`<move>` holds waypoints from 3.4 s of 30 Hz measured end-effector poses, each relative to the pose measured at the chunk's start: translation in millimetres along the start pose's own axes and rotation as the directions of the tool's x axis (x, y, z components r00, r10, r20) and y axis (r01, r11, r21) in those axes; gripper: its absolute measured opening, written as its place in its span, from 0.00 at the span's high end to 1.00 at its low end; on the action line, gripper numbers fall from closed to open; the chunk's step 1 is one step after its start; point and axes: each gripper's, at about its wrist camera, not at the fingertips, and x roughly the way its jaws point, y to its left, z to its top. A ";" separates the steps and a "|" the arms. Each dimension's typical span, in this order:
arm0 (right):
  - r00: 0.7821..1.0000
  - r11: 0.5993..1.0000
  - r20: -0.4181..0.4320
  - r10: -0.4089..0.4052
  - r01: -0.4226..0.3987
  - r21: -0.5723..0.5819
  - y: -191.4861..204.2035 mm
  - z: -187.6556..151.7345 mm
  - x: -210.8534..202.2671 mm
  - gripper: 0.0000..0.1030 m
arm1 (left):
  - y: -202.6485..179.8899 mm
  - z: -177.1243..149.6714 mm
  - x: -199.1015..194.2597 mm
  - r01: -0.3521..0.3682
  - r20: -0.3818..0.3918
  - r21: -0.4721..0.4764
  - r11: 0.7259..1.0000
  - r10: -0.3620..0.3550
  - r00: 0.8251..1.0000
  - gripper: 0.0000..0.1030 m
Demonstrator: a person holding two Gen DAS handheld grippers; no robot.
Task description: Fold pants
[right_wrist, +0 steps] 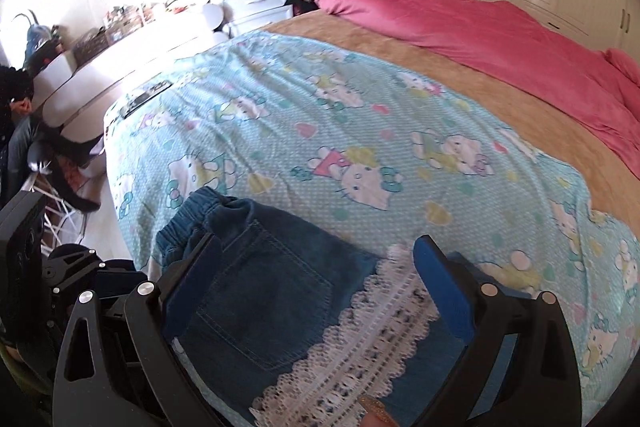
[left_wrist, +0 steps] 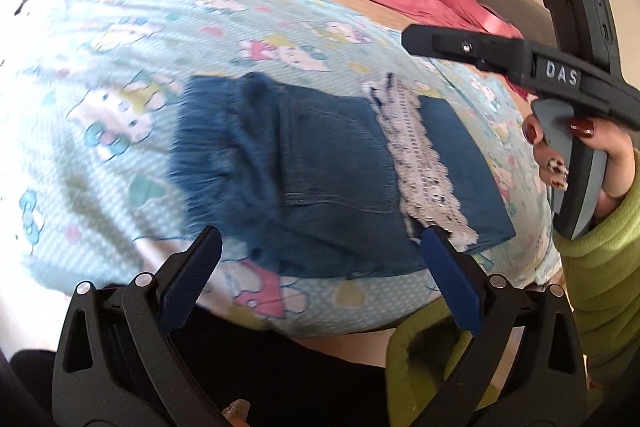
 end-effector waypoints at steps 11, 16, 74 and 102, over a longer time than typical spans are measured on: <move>0.982 0.985 -0.148 0.121 -0.138 -0.108 45.8 16.4 66.0 0.07 | 25.8 -1.8 9.9 0.087 -0.002 -0.122 0.989 -0.088 0.996 0.09; 0.968 0.974 -0.202 0.149 -0.179 -0.136 56.4 22.9 93.6 0.07 | 31.4 -4.1 20.0 0.141 -0.011 -0.165 0.976 -0.145 0.989 0.34; 0.990 0.950 -0.137 -0.018 0.059 0.307 -138.5 -127.7 -6.8 0.23 | -175.0 6.7 114.3 0.333 -0.174 0.234 0.913 -0.298 0.939 0.09; 0.991 0.999 0.133 -0.020 0.024 -0.028 -35.6 -170.1 -134.0 0.09 | -122.7 50.9 69.5 0.095 -0.024 0.216 0.972 -0.092 0.995 0.09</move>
